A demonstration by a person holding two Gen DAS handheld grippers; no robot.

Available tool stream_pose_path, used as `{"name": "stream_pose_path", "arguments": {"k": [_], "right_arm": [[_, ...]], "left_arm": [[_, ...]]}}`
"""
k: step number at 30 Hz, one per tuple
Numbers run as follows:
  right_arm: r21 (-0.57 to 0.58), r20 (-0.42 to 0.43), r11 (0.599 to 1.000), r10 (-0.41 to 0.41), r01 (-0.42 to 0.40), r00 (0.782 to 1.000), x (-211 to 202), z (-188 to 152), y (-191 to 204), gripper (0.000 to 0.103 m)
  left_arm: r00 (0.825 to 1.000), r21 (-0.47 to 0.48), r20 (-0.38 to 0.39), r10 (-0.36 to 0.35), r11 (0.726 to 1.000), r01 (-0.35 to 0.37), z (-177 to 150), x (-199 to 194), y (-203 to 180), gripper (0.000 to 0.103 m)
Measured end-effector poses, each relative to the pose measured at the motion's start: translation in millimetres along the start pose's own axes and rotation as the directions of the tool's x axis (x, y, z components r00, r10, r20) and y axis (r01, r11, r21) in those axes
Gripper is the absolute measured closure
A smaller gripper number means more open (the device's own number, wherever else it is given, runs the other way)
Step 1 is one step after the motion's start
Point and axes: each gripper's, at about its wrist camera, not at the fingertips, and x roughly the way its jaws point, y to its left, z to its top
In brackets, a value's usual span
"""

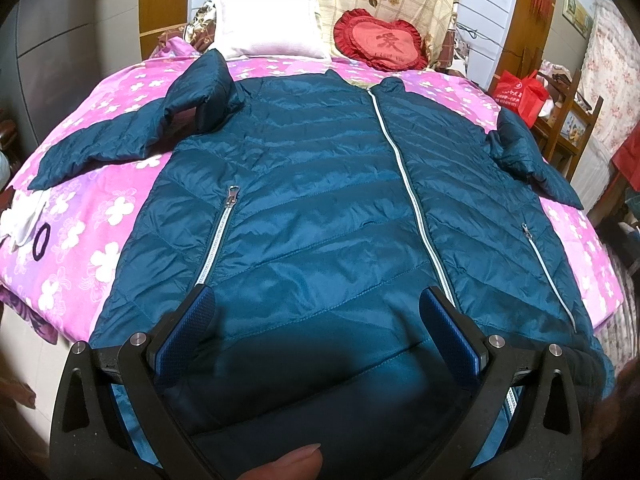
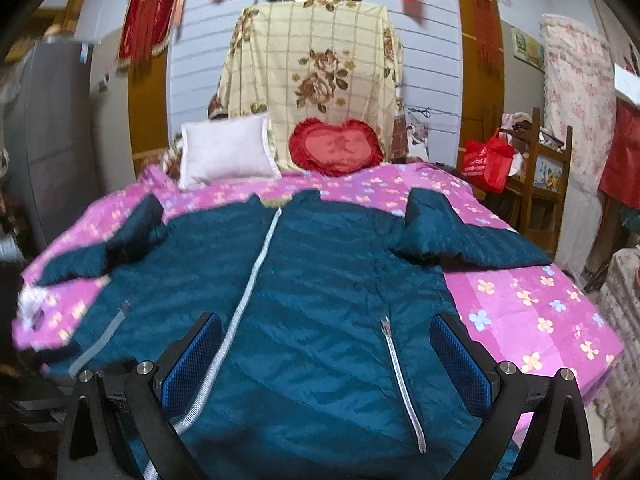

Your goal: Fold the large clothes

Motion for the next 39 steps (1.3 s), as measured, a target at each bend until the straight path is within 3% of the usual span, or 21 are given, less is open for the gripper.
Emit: {"name": "stream_pose_path", "arguments": {"k": [6,9,12,14,16,18,19,21,24,27,32,34,37,39], "right_arm": [[0.063,-0.005,0.998,0.025,-0.025,1.0,24,41,-1,0.0],[0.049,-0.026,0.999,-0.014,0.015,1.0,44,45,5,0.0],[0.066,-0.051,0.998,-0.008,0.012,0.999,61,37,6,0.0],[0.095,-0.078,0.995,0.014,-0.007,0.997,70,28,2,0.0],[0.117,-0.088,0.993,0.037,-0.027,0.995,73,21,-2,0.0],[0.149,-0.09,0.988,0.049,-0.035,0.995,74,17,-8,0.0],[0.16,-0.084,0.986,0.055,-0.041,0.995,73,16,-11,0.0],[0.182,-0.066,0.981,0.072,-0.059,0.995,69,14,-15,0.0],[0.204,-0.063,0.976,0.088,-0.073,0.994,69,13,-16,0.0],[0.191,-0.075,0.979,0.09,-0.074,0.993,72,13,-12,0.0],[0.149,-0.119,0.987,0.071,-0.053,0.99,78,14,-3,0.0],[0.115,-0.19,0.993,0.048,-0.026,0.981,90,22,3,0.0],[0.027,-0.178,1.0,-0.008,0.013,0.984,102,43,16,0.0],[0.007,-0.183,1.0,0.0,0.002,0.983,115,51,21,0.0]], "left_arm": [[0.999,-0.008,-0.002,0.038,0.999,-0.038,2,-3,1,0.001],[1.0,-0.003,0.022,-0.02,1.0,0.021,26,-20,1,0.001],[0.995,0.065,0.104,0.005,0.998,-0.012,58,-25,-5,0.001],[0.995,0.05,0.095,0.018,0.998,-0.023,75,-12,-1,0.001],[0.998,0.013,0.058,-0.037,0.999,0.036,87,12,6,0.0],[0.99,-0.028,0.006,-0.142,0.989,0.142,90,33,13,0.0],[0.987,-0.032,-0.03,-0.157,0.987,0.156,91,43,14,0.0],[0.993,0.035,-0.098,-0.07,0.997,0.074,87,59,8,0.0],[0.995,0.143,-0.081,0.058,0.989,-0.046,82,69,-3,0.001],[0.989,0.181,-0.069,0.128,0.977,-0.114,80,83,-2,0.001],[0.989,0.127,-0.135,0.055,0.991,-0.037,81,103,14,0.001],[0.989,0.126,-0.135,0.067,0.991,-0.05,77,102,13,0.001],[0.986,0.113,-0.14,0.091,0.991,-0.075,77,104,14,0.001],[0.984,0.109,-0.15,0.099,0.991,-0.083,76,106,15,0.001]]}}
